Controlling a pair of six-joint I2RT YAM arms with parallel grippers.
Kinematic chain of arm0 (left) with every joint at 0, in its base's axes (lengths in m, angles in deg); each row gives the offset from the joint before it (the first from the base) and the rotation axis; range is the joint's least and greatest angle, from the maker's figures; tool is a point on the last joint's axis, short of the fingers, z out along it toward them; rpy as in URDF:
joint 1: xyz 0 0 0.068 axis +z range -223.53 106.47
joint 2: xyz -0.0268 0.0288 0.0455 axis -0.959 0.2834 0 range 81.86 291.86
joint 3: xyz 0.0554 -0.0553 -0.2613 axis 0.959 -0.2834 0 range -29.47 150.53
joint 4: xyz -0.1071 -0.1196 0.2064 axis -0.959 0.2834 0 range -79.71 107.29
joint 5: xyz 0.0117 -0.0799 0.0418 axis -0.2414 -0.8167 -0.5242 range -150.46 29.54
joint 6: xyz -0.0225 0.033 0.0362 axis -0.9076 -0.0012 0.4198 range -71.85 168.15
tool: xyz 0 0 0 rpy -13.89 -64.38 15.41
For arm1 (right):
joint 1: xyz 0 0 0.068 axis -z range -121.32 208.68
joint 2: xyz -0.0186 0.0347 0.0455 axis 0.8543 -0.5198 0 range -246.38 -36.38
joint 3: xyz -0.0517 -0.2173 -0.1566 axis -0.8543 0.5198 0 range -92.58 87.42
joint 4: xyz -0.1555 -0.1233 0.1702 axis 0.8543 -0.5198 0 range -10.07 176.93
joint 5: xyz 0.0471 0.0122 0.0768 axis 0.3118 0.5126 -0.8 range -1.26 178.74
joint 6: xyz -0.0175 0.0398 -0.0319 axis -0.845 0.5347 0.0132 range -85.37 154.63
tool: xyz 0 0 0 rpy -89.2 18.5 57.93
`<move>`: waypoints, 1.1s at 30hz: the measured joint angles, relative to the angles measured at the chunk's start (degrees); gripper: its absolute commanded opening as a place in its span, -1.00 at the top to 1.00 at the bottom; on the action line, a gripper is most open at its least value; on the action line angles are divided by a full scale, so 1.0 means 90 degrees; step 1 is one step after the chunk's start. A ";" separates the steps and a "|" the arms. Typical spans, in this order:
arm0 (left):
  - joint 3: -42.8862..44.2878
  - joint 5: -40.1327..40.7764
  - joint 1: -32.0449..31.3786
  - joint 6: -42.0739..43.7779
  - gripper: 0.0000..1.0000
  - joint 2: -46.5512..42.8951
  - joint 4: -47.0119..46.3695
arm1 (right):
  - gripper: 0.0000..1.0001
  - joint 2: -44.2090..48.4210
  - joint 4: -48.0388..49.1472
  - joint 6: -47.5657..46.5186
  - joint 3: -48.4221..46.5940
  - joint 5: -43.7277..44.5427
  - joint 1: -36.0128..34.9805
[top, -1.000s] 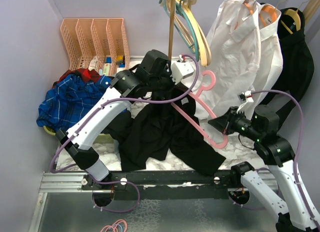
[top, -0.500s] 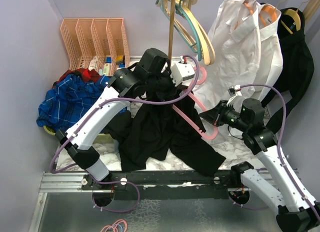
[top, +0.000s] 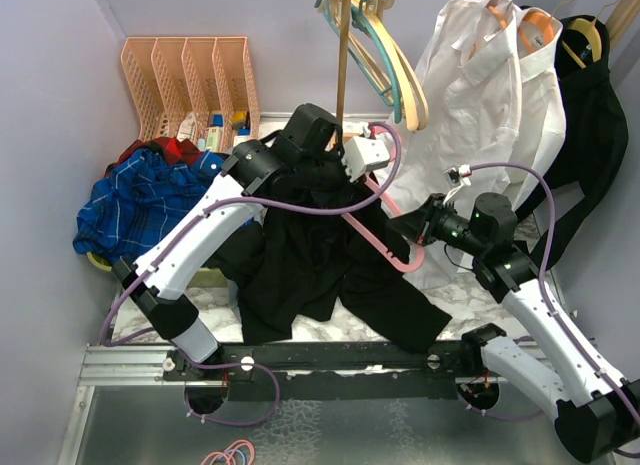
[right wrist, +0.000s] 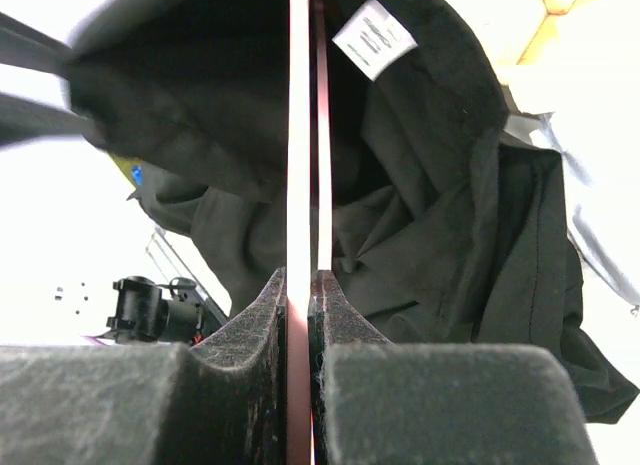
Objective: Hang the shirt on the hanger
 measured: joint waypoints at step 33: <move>0.0585 -0.3194 0.2567 0.1039 -0.38 0.0702 0.0508 | 0.98 0.0296 0.0459 -0.1331 0.0525 -0.0845 -0.0005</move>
